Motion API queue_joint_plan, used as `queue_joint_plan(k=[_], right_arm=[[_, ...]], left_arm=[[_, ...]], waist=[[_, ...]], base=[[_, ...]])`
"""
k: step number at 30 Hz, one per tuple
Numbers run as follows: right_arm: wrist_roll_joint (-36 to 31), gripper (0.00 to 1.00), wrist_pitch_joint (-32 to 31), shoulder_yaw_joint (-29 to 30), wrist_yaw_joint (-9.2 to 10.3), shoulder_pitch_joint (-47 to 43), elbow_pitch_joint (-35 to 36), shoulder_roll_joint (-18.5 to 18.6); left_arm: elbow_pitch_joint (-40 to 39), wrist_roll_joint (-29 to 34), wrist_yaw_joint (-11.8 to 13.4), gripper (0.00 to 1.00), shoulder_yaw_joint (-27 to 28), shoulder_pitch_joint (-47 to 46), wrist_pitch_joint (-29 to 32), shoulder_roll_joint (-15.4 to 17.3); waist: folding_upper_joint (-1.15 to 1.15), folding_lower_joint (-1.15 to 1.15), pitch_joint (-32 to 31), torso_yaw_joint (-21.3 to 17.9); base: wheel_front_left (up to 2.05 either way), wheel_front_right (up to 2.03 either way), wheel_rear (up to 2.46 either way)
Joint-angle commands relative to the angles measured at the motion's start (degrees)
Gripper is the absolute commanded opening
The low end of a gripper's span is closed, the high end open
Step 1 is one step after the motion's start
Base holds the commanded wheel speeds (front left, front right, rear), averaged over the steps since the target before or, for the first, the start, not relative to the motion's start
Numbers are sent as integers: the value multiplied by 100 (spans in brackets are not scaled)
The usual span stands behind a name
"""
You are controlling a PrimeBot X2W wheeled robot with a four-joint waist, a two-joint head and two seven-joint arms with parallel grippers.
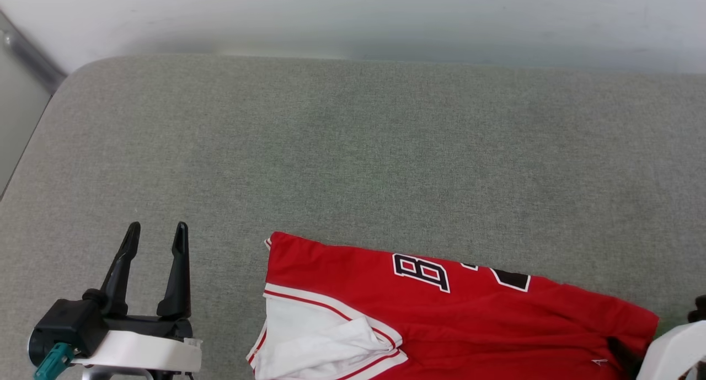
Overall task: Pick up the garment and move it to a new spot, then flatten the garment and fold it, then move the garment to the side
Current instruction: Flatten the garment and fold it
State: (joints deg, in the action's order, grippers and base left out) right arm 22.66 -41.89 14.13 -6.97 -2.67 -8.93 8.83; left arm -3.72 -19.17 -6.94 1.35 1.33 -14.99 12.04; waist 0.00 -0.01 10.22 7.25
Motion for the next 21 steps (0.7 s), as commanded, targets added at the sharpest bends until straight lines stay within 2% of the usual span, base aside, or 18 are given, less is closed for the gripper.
queue_joint_plan(k=[1,4,5,6,7,21], right_arm=[[202,100,-149,-496,-93,-100,-331,-465],[248,100,-152,-606,-94,-122,-389,-511],[202,62,-159,-635,-94,-132,-406,-490],[141,33,-119,-633,-94,-139,-419,-457],[113,0,-83,-602,-93,-131,-426,-425],[-144,0,483,275,-45,225,-306,183]], left_arm=[[28,45,-26,100,17,-49,-26,-28],[90,93,-41,100,10,-28,-26,-37],[102,95,-41,100,13,-22,-26,-42],[108,108,-45,100,17,-15,-26,-42],[117,145,-48,100,5,-3,-26,-19],[94,145,-53,100,-138,106,-26,81]], waist=[[0,1,-22,7],[0,1,-75,7],[0,1,-91,4],[0,1,-107,0],[0,1,-121,-7],[0,1,-287,-173]], base=[[0,0,0],[0,0,0],[0,0,0],[0,0,0],[0,0,0],[0,0,0]])
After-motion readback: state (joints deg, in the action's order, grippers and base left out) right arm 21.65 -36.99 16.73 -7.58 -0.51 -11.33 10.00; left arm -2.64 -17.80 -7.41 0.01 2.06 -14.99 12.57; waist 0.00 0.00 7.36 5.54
